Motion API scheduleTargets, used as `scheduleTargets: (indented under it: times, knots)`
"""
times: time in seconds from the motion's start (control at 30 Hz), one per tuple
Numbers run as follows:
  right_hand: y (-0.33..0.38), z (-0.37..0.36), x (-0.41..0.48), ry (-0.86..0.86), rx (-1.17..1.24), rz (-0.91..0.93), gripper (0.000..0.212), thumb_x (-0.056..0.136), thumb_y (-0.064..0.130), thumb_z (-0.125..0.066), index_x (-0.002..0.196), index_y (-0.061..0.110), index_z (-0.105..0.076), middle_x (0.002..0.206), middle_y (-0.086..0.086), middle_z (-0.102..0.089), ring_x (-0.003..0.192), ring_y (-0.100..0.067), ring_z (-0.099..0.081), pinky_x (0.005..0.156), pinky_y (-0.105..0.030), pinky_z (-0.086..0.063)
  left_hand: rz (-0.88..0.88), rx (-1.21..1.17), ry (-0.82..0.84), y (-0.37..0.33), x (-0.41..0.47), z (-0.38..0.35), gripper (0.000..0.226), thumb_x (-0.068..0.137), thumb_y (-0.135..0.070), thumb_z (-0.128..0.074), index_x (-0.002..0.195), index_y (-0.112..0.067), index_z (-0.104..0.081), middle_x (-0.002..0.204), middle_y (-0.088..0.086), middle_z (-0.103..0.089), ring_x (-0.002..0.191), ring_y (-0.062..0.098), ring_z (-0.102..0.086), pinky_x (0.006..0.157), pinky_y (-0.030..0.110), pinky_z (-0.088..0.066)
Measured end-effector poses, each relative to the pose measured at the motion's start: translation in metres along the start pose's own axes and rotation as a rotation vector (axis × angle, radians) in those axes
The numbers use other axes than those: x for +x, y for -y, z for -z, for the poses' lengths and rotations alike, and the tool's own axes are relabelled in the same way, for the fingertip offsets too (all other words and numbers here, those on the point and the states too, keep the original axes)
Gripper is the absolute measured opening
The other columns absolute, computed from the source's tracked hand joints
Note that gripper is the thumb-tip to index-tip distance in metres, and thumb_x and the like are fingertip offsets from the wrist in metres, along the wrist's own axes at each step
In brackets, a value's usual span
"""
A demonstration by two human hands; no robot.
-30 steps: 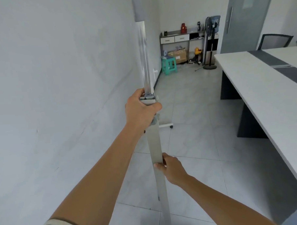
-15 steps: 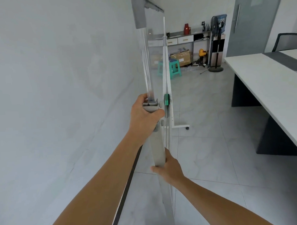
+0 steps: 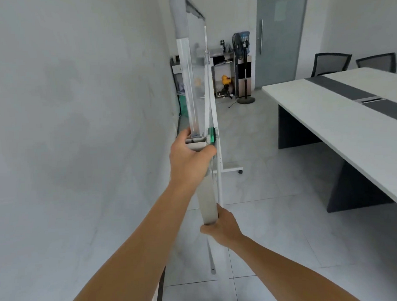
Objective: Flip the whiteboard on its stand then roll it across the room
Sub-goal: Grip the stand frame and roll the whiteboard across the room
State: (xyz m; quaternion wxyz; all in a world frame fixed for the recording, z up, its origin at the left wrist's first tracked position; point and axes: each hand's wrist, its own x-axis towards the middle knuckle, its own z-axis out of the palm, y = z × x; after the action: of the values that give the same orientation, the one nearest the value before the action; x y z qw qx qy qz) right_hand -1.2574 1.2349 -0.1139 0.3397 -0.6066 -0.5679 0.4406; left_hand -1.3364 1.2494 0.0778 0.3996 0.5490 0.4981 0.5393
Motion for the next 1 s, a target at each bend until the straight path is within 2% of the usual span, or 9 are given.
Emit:
scheduleTargets:
  times: [0.13,0.27,0.4,0.47,0.5,0.57,0.67,0.83,1.0]
  knots:
    - [0.014,0.001,0.075,-0.027,0.012,-0.027,0.046,0.064,0.017,-0.071,0.068,0.044,-0.034,0.061,0.012,-0.042,0.053,-0.005,-0.041,0.044,-0.015,-0.029,-0.011,-0.018,-0.003,0.014,0.075,-0.004,0.041,0.067,-0.006,-0.067,0.109,-0.009,-0.064,0.063,-0.007,-0.056,0.041,0.006,-0.049,0.046,0.024,-0.046]
    - [0.018,0.005,0.152,-0.048,0.018,-0.017,0.044,0.063,0.019,-0.071,0.071,0.046,-0.037,0.062,0.011,-0.044,0.055,-0.006,-0.044,0.046,-0.016,-0.031,-0.030,-0.014,0.001,0.029,0.150,-0.013,0.035,0.073,0.001,-0.065,0.108,-0.008,-0.064,0.063,-0.007,-0.054,0.042,0.005,-0.049,0.041,0.017,-0.039]
    - [0.020,0.012,0.234,-0.056,0.037,0.007,0.045,0.065,0.019,-0.069,0.091,0.042,-0.042,0.064,0.012,-0.045,0.056,-0.006,-0.046,0.044,-0.015,-0.033,-0.027,0.001,-0.005,0.047,0.231,-0.023,0.029,0.071,0.000,-0.064,0.098,-0.012,-0.064,0.062,-0.006,-0.055,0.043,0.006,-0.049,0.043,0.026,-0.044]
    - [0.023,0.018,0.272,-0.065,0.048,-0.001,0.048,0.066,0.020,-0.069,0.101,0.037,-0.041,0.066,0.012,-0.046,0.055,-0.005,-0.047,0.043,-0.013,-0.034,-0.013,-0.008,0.006,0.055,0.270,-0.030,0.030,0.068,-0.004,-0.066,0.097,-0.013,-0.064,0.071,0.000,-0.060,0.054,0.014,-0.056,0.053,0.042,-0.059]
    - [0.024,0.020,0.291,-0.073,0.049,-0.011,0.048,0.066,0.021,-0.069,0.104,0.035,-0.043,0.066,0.012,-0.047,0.055,-0.005,-0.047,0.043,-0.014,-0.035,-0.004,-0.014,0.013,0.057,0.289,-0.034,0.032,0.066,-0.006,-0.066,0.097,-0.014,-0.065,0.076,0.004,-0.063,0.059,0.018,-0.059,0.061,0.052,-0.061]
    - [0.029,0.027,0.328,-0.088,0.031,-0.018,0.053,0.067,0.024,-0.068,0.117,0.028,-0.051,0.068,0.012,-0.049,0.055,-0.006,-0.049,0.043,-0.013,-0.035,0.011,-0.032,0.023,0.064,0.326,-0.041,0.035,0.064,-0.006,-0.067,0.098,-0.015,-0.066,0.086,0.012,-0.066,0.062,0.020,-0.062,0.066,0.061,-0.058]
    - [0.036,0.038,0.380,-0.097,0.001,-0.022,0.070,0.068,0.025,-0.067,0.135,0.024,-0.046,0.069,0.012,-0.051,0.057,-0.007,-0.051,0.044,-0.014,-0.035,0.035,-0.045,0.035,0.072,0.380,-0.052,0.035,0.063,-0.005,-0.066,0.097,-0.015,-0.065,0.097,0.021,-0.068,0.062,0.022,-0.062,0.064,0.066,-0.056]
    - [0.047,0.054,0.465,-0.127,0.005,-0.035,0.074,0.068,0.026,-0.067,0.138,0.027,-0.044,0.071,0.012,-0.052,0.057,-0.008,-0.052,0.047,-0.016,-0.036,0.013,-0.072,0.079,0.087,0.468,-0.069,0.034,0.062,-0.005,-0.065,0.096,-0.009,-0.064,0.103,0.028,-0.065,0.060,0.025,-0.056,0.063,0.067,-0.055]
    - [0.055,0.069,0.554,-0.173,0.008,-0.042,0.076,0.068,0.027,-0.067,0.140,0.027,-0.042,0.074,0.013,-0.052,0.058,-0.008,-0.052,0.047,-0.016,-0.036,-0.020,-0.067,0.112,0.107,0.560,-0.088,0.034,0.059,-0.010,-0.067,0.093,-0.013,-0.066,0.098,0.021,-0.069,0.072,0.029,-0.060,0.067,0.068,-0.055]
